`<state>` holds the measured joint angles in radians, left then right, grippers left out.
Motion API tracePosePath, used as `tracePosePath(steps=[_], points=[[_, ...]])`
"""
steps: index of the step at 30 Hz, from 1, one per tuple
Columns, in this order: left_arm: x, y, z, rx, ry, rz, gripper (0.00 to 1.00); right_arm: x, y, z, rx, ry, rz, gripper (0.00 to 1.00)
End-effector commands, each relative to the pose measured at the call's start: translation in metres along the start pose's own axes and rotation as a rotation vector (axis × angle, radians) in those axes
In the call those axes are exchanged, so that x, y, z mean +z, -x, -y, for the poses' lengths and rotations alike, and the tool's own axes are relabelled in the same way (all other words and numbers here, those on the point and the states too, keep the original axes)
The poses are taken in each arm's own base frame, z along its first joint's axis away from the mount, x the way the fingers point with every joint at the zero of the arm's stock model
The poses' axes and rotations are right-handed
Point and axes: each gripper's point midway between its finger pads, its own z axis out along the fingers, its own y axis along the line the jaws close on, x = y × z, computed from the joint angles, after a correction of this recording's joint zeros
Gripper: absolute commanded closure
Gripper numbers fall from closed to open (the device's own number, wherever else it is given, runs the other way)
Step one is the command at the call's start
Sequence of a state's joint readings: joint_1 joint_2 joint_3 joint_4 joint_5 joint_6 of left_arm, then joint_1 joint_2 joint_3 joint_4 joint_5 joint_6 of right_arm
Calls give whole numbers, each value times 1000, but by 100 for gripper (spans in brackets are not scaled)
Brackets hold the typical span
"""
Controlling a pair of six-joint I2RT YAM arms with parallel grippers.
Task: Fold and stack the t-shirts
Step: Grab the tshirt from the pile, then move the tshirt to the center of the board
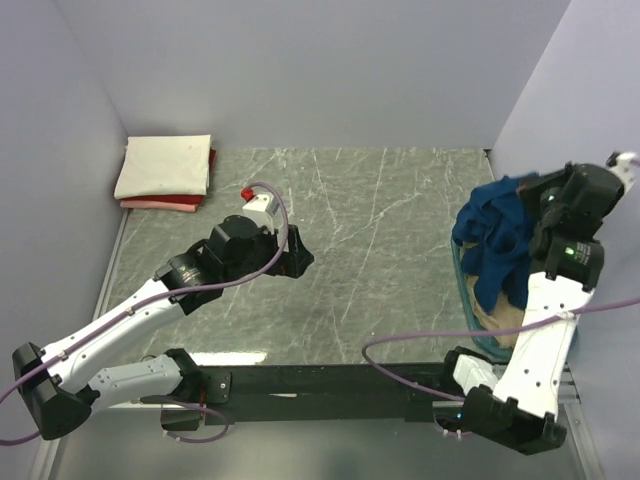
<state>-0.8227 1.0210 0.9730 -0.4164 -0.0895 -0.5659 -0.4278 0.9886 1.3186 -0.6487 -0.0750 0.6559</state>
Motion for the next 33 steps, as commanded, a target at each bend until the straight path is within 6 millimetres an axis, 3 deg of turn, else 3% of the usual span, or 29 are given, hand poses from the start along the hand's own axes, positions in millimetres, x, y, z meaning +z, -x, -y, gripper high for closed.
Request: tracePosePath(steps=[1, 2, 4, 5, 7, 8, 10, 14, 17, 20, 24, 26, 30, 32, 33], points=[[-12, 27, 8, -34, -15, 94, 1, -55, 29, -83, -26, 290, 32, 100], [-13, 29, 8, -41, -11, 104, 1, -75, 43, -106, -30, 364, 63, 100], [-17, 33, 9, -61, -15, 127, 1, -91, 50, -134, -14, 452, 64, 100], [-17, 34, 8, -67, -14, 135, 1, -113, 53, -160, -21, 545, 62, 100], [-21, 37, 5, -85, -2, 158, 1, -125, 55, -185, -9, 617, 52, 100], [-21, 38, 3, -89, 4, 165, 0, -146, 56, -206, -8, 704, 40, 100], [-24, 40, -3, -110, 21, 188, 1, -160, 57, -230, 12, 793, 35, 100], [-29, 41, -14, -157, 48, 227, 0, -186, 25, -273, 25, 971, -78, 100], [-31, 42, -23, -197, 65, 254, 0, -187, -25, -296, -11, 1041, -208, 100], [-31, 37, -31, -221, 85, 259, 1, -161, -84, -300, -41, 1030, -348, 99], [-23, 20, -42, -247, 122, 222, 1, -87, -153, -282, -112, 868, -425, 78], [-16, 6, -50, -269, 140, 197, 1, -39, -186, -264, -149, 761, -490, 70], [-5, -22, -60, -311, 152, 156, 1, 18, -233, -219, -253, 589, -622, 55], [0, -36, -67, -330, 169, 135, 3, 29, -253, -187, -313, 491, -633, 53], [1, -41, -71, -335, 183, 130, 3, 23, -248, -179, -328, 495, -603, 53]])
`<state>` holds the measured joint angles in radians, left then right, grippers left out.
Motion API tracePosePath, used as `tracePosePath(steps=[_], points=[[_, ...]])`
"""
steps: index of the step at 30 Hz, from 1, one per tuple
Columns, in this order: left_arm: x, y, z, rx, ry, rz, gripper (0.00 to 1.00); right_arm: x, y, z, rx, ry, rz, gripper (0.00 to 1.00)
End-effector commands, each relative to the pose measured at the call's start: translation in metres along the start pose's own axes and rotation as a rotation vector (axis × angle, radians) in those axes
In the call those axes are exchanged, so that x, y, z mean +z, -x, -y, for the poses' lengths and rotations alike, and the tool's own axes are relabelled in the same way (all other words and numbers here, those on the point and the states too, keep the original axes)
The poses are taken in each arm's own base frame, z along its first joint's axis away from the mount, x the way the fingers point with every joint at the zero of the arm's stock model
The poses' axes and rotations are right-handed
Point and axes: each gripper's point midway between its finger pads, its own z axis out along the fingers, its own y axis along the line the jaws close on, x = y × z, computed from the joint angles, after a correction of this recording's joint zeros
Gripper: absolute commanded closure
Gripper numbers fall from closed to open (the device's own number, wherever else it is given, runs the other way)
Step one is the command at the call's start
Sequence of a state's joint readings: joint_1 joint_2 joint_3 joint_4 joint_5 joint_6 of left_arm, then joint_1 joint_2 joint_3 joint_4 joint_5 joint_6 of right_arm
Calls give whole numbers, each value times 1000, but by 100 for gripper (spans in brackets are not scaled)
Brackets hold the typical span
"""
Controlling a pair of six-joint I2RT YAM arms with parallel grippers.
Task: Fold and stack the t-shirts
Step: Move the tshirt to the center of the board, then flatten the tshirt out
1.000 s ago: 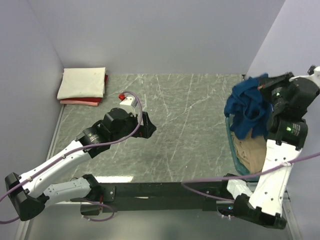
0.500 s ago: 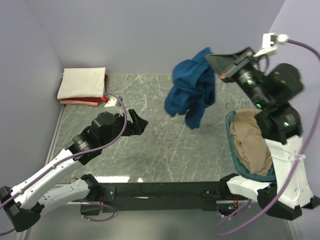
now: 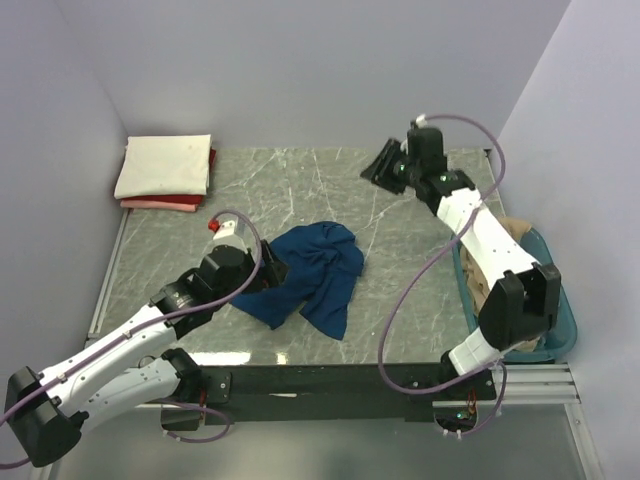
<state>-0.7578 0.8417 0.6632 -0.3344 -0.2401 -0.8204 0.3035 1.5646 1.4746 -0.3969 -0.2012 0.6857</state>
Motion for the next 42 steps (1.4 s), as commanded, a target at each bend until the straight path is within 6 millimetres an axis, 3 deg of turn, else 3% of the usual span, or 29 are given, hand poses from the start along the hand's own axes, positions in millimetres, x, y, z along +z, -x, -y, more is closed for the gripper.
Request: tracePosePath(steps=[1, 3, 4, 5, 6, 7, 9, 10, 12, 13, 17, 23, 30, 33, 35, 36, 38, 39, 40, 42], points=[[5, -6, -7, -77, 9, 17, 5, -22, -25, 29, -77, -59, 17, 53], [8, -20, -21, -85, 34, 3, 6, -37, -44, 39, -69, -47, 28, 53], [9, -25, -25, -99, 41, -3, 8, -33, -76, 62, -62, -67, -17, 53], [11, -29, -28, -107, 41, -5, 9, -35, -91, 69, -60, -69, -30, 53], [13, -39, -38, -107, 62, -21, 9, -45, -105, 62, -73, -34, -32, 53], [15, -44, -41, -119, 69, -28, 12, -44, -135, 81, -78, -58, -76, 53], [17, -56, -54, -132, 103, -43, 15, -52, -166, 81, -84, -39, -109, 53], [18, -61, -57, -136, 107, -55, 17, -52, -190, 94, -85, -48, -148, 53], [21, -71, -66, -149, 123, -65, 18, -56, -220, 99, -76, -42, -193, 53], [22, -73, -68, -154, 127, -67, 19, -59, -236, 89, -101, -6, -219, 53], [27, -80, -76, -147, 152, -74, 20, -56, -269, 91, -126, -36, -266, 53], [39, -88, -81, -134, 179, -90, 18, -42, -288, 90, -144, -56, -285, 50], [52, -86, -83, -114, 217, -83, 22, -20, -291, 96, -156, -132, -276, 50], [57, -82, -84, -100, 233, -68, 33, -15, -289, 101, -159, -162, -260, 53], [59, -80, -85, -92, 242, -54, 48, -14, -287, 100, -158, -165, -248, 59], [61, -78, -84, -82, 247, -56, 63, -13, -284, 96, -157, -159, -241, 71], [63, -71, -81, -71, 259, -43, 78, -16, -278, 92, -159, -155, -223, 85], [61, -70, -83, -56, 280, -53, 93, -19, -274, 93, -164, -167, -218, 96], [60, -64, -82, -50, 287, -38, 99, -24, -267, 87, -166, -153, -199, 100], [53, -44, -71, -40, 276, -1, 99, -32, -254, 90, -186, -190, -164, 100]])
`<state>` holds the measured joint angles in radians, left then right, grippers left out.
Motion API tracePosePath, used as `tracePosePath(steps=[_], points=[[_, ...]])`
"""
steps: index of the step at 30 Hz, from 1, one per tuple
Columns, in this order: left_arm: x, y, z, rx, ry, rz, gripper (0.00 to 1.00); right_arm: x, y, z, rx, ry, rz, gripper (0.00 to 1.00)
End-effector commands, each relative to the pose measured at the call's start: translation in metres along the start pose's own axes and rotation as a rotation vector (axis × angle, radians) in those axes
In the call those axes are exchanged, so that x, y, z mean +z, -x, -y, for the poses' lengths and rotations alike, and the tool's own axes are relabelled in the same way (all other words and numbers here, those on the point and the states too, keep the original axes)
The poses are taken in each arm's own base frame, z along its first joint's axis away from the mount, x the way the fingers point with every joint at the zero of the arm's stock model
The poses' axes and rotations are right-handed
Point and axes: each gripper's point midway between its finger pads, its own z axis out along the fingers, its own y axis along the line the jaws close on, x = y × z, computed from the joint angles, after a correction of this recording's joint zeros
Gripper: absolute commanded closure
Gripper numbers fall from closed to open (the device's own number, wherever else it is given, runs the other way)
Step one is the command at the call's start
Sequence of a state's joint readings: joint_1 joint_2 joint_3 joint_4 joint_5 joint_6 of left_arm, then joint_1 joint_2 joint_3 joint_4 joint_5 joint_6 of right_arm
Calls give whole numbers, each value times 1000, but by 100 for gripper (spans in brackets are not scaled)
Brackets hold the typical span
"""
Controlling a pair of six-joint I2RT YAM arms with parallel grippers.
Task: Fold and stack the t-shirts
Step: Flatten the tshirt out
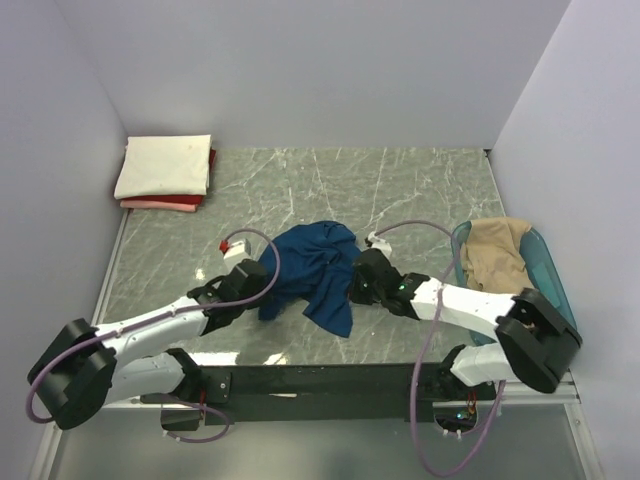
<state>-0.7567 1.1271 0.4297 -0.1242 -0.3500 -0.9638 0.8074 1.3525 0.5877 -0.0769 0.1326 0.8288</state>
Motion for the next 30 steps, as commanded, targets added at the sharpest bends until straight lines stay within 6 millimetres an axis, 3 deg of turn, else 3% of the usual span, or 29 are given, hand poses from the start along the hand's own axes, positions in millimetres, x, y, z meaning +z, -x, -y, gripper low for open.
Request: tracePosePath(steps=[1, 2, 6, 7, 10, 15, 16, 22, 24, 30], points=[[-20, 48, 25, 0, -29, 125, 99, -31, 46, -15, -5, 11, 157, 100], [-33, 69, 34, -11, -48, 180, 99, -39, 55, -17, -8, 11, 186, 100], [-71, 119, 40, -21, -37, 288, 99, -81, 87, -5, -29, -55, 296, 100], [-89, 142, 48, -35, -62, 342, 99, -103, 105, -11, -26, -31, 356, 100], [-123, 182, 48, -50, -50, 440, 99, -145, 129, -1, -33, -64, 458, 100], [-182, 235, 51, -90, -68, 584, 99, -229, 173, 3, -12, -48, 630, 100], [-204, 248, 54, -106, -87, 624, 99, -251, 185, 0, 5, -35, 680, 100], [-281, 288, 58, -153, -163, 749, 99, -338, 214, 7, 47, -17, 843, 100], [-297, 292, 56, -160, -179, 770, 99, -354, 217, 9, 45, -11, 870, 100], [-375, 323, 48, -225, -263, 932, 99, -406, 231, 6, 58, 49, 973, 100]])
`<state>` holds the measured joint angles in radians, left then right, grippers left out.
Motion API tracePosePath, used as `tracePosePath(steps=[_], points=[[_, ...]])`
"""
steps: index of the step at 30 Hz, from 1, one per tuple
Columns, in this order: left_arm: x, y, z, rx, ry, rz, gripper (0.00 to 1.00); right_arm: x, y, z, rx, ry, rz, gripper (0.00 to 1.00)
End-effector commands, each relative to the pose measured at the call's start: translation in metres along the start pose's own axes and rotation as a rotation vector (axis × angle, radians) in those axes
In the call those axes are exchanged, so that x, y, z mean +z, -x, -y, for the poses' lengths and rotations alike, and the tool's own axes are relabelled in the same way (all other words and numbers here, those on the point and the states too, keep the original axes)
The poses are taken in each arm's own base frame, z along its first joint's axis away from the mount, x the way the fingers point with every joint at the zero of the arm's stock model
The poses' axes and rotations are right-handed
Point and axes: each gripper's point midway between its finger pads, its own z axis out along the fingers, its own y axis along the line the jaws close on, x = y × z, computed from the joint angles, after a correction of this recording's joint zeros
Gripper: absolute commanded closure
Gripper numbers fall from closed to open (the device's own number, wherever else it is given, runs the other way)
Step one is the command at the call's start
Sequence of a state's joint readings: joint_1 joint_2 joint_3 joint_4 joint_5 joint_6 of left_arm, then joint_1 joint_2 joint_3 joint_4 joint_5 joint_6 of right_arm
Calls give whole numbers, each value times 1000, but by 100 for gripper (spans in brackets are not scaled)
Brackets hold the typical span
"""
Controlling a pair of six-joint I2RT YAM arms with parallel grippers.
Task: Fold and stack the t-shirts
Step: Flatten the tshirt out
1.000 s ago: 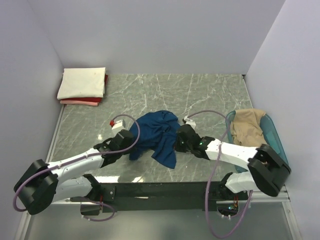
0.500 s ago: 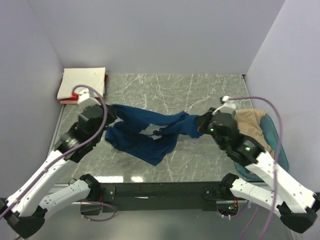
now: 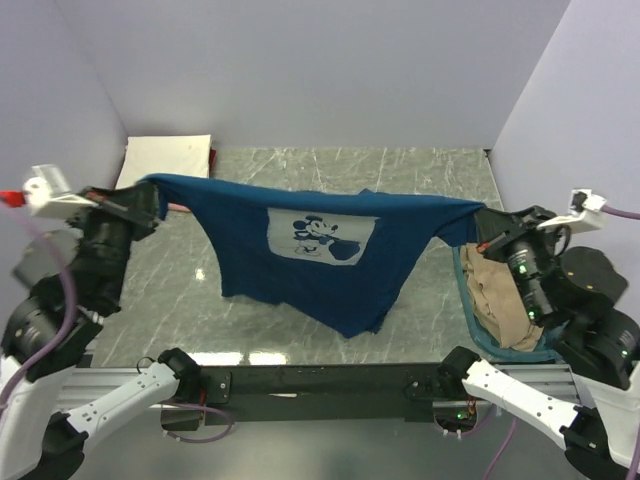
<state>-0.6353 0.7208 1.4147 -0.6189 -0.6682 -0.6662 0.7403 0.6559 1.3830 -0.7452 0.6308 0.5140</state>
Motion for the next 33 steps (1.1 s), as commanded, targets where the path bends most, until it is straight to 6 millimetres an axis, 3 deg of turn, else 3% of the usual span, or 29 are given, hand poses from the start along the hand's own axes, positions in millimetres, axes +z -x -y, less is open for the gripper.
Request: tracePosePath(steps=[1, 4, 6, 10, 15, 19, 25, 29, 33], points=[[-18, 54, 8, -18, -28, 123, 99, -13, 38, 2, -9, -10, 85, 100], [-27, 71, 26, -47, -120, 148, 99, -21, 68, -1, 6, -10, 149, 100], [-29, 66, 43, -44, -205, 114, 99, -22, 83, -2, 5, -21, 190, 100], [-12, 33, 70, 17, -298, 6, 99, -16, 107, -4, 10, -75, 276, 100], [2, -5, 94, 46, -400, -98, 99, 15, 104, -20, -56, -126, 273, 100], [22, -25, 88, 82, -333, -129, 99, 33, 96, -32, -83, -116, 247, 100], [38, -9, 61, 128, -160, -35, 99, 37, 85, -46, -79, -41, 206, 100], [40, 22, 45, 143, -53, 81, 99, 33, 69, -59, -66, 57, 141, 100], [29, 66, 37, 125, -1, 218, 99, 28, 38, -72, -30, 187, 59, 100]])
